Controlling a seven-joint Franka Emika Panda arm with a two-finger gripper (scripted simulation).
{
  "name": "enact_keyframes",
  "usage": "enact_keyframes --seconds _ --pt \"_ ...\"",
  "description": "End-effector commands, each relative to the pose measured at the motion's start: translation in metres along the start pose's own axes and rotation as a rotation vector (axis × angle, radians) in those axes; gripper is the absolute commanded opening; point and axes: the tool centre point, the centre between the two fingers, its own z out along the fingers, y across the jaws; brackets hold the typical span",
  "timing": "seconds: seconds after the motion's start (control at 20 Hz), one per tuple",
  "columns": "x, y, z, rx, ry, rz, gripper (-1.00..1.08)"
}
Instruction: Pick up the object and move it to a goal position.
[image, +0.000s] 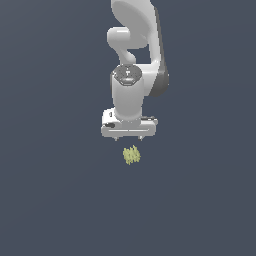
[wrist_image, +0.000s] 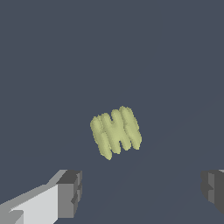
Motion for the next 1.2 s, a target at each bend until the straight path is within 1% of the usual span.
enact_keyframes --seconds 0.0,0.15,0.4,0.6,0.9,1.15 --pt "0.000 0.000 0.000 0.000 0.000 0.000 1.00" --pt "-0.001 -0.004 0.001 0.000 -0.003 -0.013 1.00" --pt "-0.004 -0.022 0.003 0.002 -0.016 -0.073 1.00" --pt "-0.004 -0.024 0.002 0.002 -0.018 -0.087 1.00" --pt "-0.003 -0.023 0.004 0.002 -0.017 -0.056 1.00" --pt "-0.003 -0.023 0.007 0.003 -0.017 0.005 1.00"
